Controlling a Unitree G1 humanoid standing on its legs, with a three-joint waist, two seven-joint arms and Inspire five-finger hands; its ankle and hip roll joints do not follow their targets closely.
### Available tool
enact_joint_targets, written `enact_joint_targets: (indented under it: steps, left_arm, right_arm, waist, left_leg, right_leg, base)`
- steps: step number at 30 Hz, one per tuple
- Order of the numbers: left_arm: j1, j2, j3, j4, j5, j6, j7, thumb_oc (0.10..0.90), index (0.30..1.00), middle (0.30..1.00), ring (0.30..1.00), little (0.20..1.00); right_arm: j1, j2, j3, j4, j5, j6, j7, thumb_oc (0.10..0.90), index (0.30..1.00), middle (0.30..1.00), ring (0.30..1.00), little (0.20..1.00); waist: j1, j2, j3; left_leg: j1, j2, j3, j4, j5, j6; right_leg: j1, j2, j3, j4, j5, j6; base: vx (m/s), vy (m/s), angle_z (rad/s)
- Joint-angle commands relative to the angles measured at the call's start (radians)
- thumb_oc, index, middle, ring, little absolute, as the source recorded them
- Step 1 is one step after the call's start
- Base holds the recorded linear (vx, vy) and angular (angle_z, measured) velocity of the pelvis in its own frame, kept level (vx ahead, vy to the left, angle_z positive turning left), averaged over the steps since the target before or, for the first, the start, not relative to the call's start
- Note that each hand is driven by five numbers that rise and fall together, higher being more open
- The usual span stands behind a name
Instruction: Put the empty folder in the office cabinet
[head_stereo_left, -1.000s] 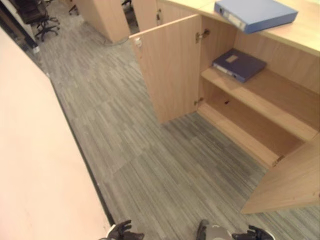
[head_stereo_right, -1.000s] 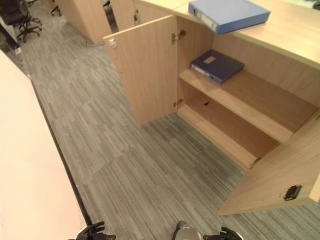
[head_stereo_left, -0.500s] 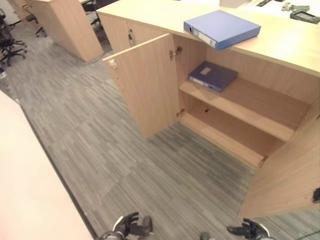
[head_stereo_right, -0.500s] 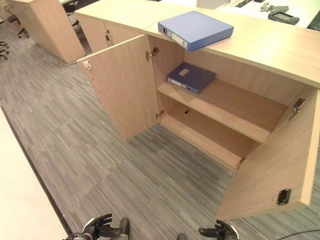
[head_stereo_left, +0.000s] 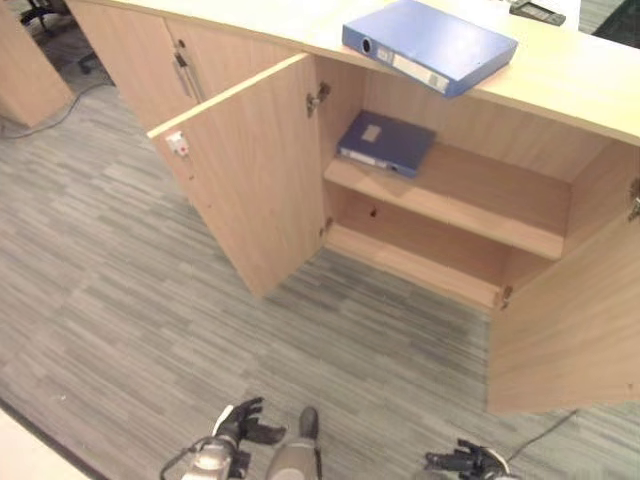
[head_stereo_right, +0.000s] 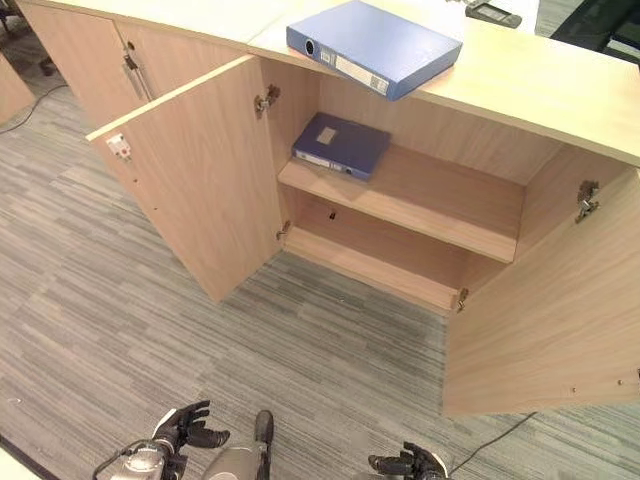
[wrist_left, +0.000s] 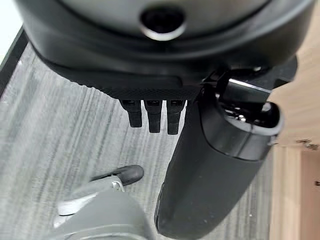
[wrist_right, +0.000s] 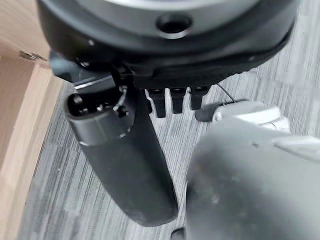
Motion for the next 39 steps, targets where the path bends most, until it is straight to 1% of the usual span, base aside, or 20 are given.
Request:
enact_joint_targets:
  steps: [1,2,3,4,5,6,8,13,15,16,17,21,25,28,30,32,33,34,37,39]
  left_arm:
    - [0.022,0.031,-0.003,0.007,0.0,-0.028,0.014,0.8,0.9,0.9,0.9,0.9]
    - [0.023,0.039,0.009,0.015,-0.01,-0.026,0.016,0.8,0.9,0.9,0.9,0.9]
    - [0.025,0.044,0.014,0.015,-0.009,-0.021,0.015,0.8,0.9,0.9,0.9,0.9]
    - [0.03,0.047,0.017,0.01,-0.016,-0.022,0.013,0.8,0.9,0.9,0.9,0.9]
    - [0.035,0.053,0.035,-0.009,-0.027,-0.024,0.012,0.8,0.9,0.9,0.9,0.9]
    - [0.035,0.052,0.035,-0.009,-0.027,-0.023,0.012,0.8,0.9,0.9,0.9,0.9]
    - [0.042,0.058,0.048,-0.024,-0.042,-0.021,0.008,0.8,0.9,0.9,0.9,0.9]
    - [0.048,0.05,0.052,-0.022,-0.051,-0.025,0.007,0.8,0.9,0.9,0.9,0.9]
    - [0.046,0.043,0.051,-0.012,-0.041,-0.027,0.004,0.8,0.9,0.9,0.9,0.9]
    - [0.046,0.043,0.051,-0.012,-0.041,-0.028,0.004,0.8,0.9,0.9,0.9,0.9]
    - [0.044,0.041,0.05,-0.007,-0.035,-0.03,0.002,0.8,0.9,0.9,0.9,0.9]
    - [0.046,0.041,0.049,0.007,-0.014,-0.033,-0.002,0.8,0.9,0.9,0.9,0.9]
    - [0.051,0.038,0.048,0.041,0.014,-0.036,-0.007,0.8,0.9,0.9,0.9,0.9]
    - [0.055,0.032,0.047,0.055,0.002,-0.036,-0.004,0.8,0.9,0.9,0.9,0.9]
    - [0.051,0.031,0.038,0.047,-0.005,-0.036,-0.007,0.8,0.9,0.9,0.9,0.9]
    - [0.038,0.03,0.023,0.034,-0.009,-0.036,-0.012,0.8,0.9,0.9,0.9,0.9]
    - [0.029,0.031,0.011,0.025,-0.01,-0.035,-0.017,0.8,0.9,0.9,0.9,0.9]
    - [0.029,0.031,0.011,0.024,-0.01,-0.034,-0.017,0.8,0.9,0.9,0.9,0.9]
    - [0.017,0.034,-0.002,-0.016,-0.022,-0.032,-0.015,0.8,0.9,0.9,0.9,0.9]
    - [0.018,0.037,-0.015,-0.068,-0.03,-0.033,-0.018,0.8,0.9,0.9,0.9,0.9]
  right_arm:
    - [0.016,-0.076,0.0,-0.028,0.027,-0.025,-0.016,0.8,0.9,0.9,0.9,0.9]
    - [0.016,-0.074,0.006,-0.03,0.014,-0.025,-0.019,0.8,0.9,0.9,0.9,0.9]
    - [0.013,-0.076,0.015,-0.036,-0.005,-0.028,-0.024,0.8,0.9,0.9,0.9,0.9]
    - [0.004,-0.075,0.025,-0.043,-0.006,-0.03,-0.023,0.8,0.9,0.9,0.9,0.9]
    - [-0.006,-0.077,0.041,-0.065,-0.003,-0.038,-0.022,0.8,0.9,0.9,0.9,0.9]
    - [-0.007,-0.077,0.041,-0.065,-0.003,-0.038,-0.022,0.8,0.9,0.9,0.9,0.9]
    - [-0.01,-0.086,0.049,-0.069,0.012,-0.045,-0.028,0.8,0.9,0.9,0.9,0.9]
    - [-0.007,-0.096,0.03,-0.056,0.039,-0.045,-0.039,0.8,0.9,0.9,0.9,0.9]
    - [0.003,-0.098,-0.002,-0.046,0.059,-0.04,-0.039,0.8,0.9,0.9,0.9,0.9]
    - [0.003,-0.098,-0.003,-0.046,0.059,-0.04,-0.039,0.8,0.9,0.9,0.9,0.9]
    - [0.018,-0.098,-0.018,-0.036,0.055,-0.035,-0.038,0.8,0.9,0.9,0.9,0.9]
    - [0.044,-0.101,-0.034,-0.021,0.035,-0.024,-0.029,0.8,0.9,0.9,0.9,0.9]
    - [0.087,-0.112,-0.047,0.003,0.022,-0.019,-0.019,0.8,0.9,0.9,0.9,0.9]
    - [0.101,-0.122,-0.037,0.012,0.009,-0.018,-0.011,0.8,0.9,0.9,0.9,0.9]
    - [0.097,-0.135,-0.033,0.007,0.01,-0.021,-0.008,0.8,0.9,0.9,0.9,0.9]
    - [0.088,-0.155,-0.031,-0.006,0.027,-0.029,-0.006,0.8,0.9,0.9,0.9,0.9]
    - [0.076,-0.171,-0.027,-0.012,0.034,-0.032,-0.007,0.8,0.9,0.9,0.9,0.9]
    - [0.076,-0.171,-0.028,-0.011,0.035,-0.032,-0.007,0.8,0.9,0.9,0.9,0.9]
    - [0.058,-0.192,-0.03,-0.027,0.05,-0.037,-0.016,0.8,0.9,0.9,0.9,0.9]
    - [0.037,-0.203,-0.03,-0.044,0.064,-0.039,-0.018,0.8,0.9,0.9,0.9,0.9]
  waist:
    - [0.005,0.038,-0.069]
    - [0.013,0.038,-0.065]
    - [0.014,0.045,-0.066]
    - [0.008,0.047,-0.06]
    - [-0.005,0.054,-0.041]
    - [-0.004,0.056,-0.043]
    - [-0.004,0.047,-0.025]
    - [-0.021,0.036,-0.022]
    - [-0.058,0.049,-0.011]
    - [-0.058,0.051,-0.01]
    - [-0.087,0.062,-0.004]
    - [-0.127,0.076,-0.005]
    - [-0.15,0.065,-0.046]
    - [-0.169,0.084,-0.064]
    - [-0.178,0.098,-0.065]
    - [-0.191,0.116,-0.068]
    - [-0.186,0.122,-0.068]
    - [-0.188,0.123,-0.068]
    - [-0.172,0.115,-0.051]
    - [-0.156,0.081,-0.033]
  left_leg:
    - [-0.004,0.151,-0.021,-0.046,0.039,-0.106]
    - [0.025,0.136,0.015,-0.056,0.023,-0.095]
    - [0.035,0.126,0.042,-0.058,0.015,-0.078]
    - [0.063,0.112,0.053,-0.072,0.009,-0.067]
    - [0.108,0.086,0.052,-0.089,-0.005,-0.048]
    - [0.105,0.089,0.054,-0.089,-0.003,-0.049]
    - [0.137,0.058,0.055,-0.096,-0.029,-0.041]
    - [0.195,0.034,0.06,-0.104,-0.079,-0.043]
    - [0.235,0.041,0.048,-0.108,-0.108,-0.056]
    - [0.237,0.042,0.049,-0.108,-0.11,-0.056]
    - [0.266,0.049,0.043,-0.109,-0.13,-0.066]
    - [0.327,0.057,0.038,-0.113,-0.17,-0.079]
    - [0.384,0.041,0.011,-0.117,-0.209,-0.096]
    - [0.401,0.096,-0.023,-0.115,-0.213,-0.12]
    - [0.376,0.137,-0.034,-0.077,-0.188,-0.138]
    - [0.333,0.184,-0.038,-0.009,-0.12,-0.172]
    - [0.292,0.202,-0.04,0.076,-0.037,-0.192]
    - [0.29,0.204,-0.042,0.078,-0.037,-0.194]
    - [0.237,0.213,-0.067,0.254,0.089,-0.198]
    - [0.171,0.189,-0.079,0.398,0.134,-0.182]
  right_leg:
    - [-0.005,-0.055,-0.15,0.21,-0.087,0.051]
    - [-0.018,-0.101,-0.264,0.242,-0.066,0.042]
    - [-0.028,-0.106,-0.343,0.259,-0.063,0.038]
    - [-0.047,-0.067,-0.355,0.289,-0.091,0.035]
    - [-0.113,0.064,-0.314,0.317,-0.172,0.029]
    - [-0.116,0.068,-0.313,0.313,-0.168,0.028]
    - [-0.15,0.166,-0.353,0.196,-0.233,0.007]
    - [-0.185,0.16,-0.376,-0.023,-0.176,-0.019]
    - [-0.247,0.108,-0.337,-0.108,-0.102,0.013]
    - [-0.244,0.11,-0.337,-0.111,-0.1,0.014]
    - [-0.281,0.059,-0.329,-0.162,-0.062,0.033]
    - [-0.306,0.013,-0.285,-0.2,-0.026,0.055]
    - [-0.254,0.006,-0.262,-0.227,0.013,0.065]
    - [-0.257,0.031,-0.256,-0.192,0.013,0.054]
    - [-0.268,0.051,-0.26,-0.162,-0.006,0.041]
    - [-0.267,0.079,-0.274,-0.138,-0.046,0.01]
    - [-0.234,0.105,-0.286,-0.142,-0.084,-0.021]
    - [-0.233,0.106,-0.289,-0.143,-0.084,-0.023]
    - [-0.152,0.138,-0.302,-0.162,-0.128,-0.068]
    - [-0.112,0.132,-0.297,-0.172,-0.151,-0.095]
  base:
    - [0.14,0.471,-0.4]
    - [0.12,0.477,-0.57]
    - [0.16,0.484,-0.77]
    - [0.23,0.555,-0.97]
    - [0.19,0.408,-0.63]
    - [0.15,0.309,-0.54]
    - [0.09,0.136,-0.27]
    - [0.16,-0.001,-0.24]
    - [0.25,-0.079,-0.07]
    - [0.37,-0.133,0.09]
    - [0.21,-0.074,0.09]
    - [0.31,-0.095,0.12]
    - [0.38,-0.111,0.17]
    - [0.33,-0.234,0.59]
    - [0.19,-0.239,0.23]
    - [0.18,-0.235,-0.03]
    - [0.21,-0.211,0.15]
    - [0.22,-0.221,0.22]
    - [0.22,-0.217,0.03]
    - [0.24,-0.297,-0.11]
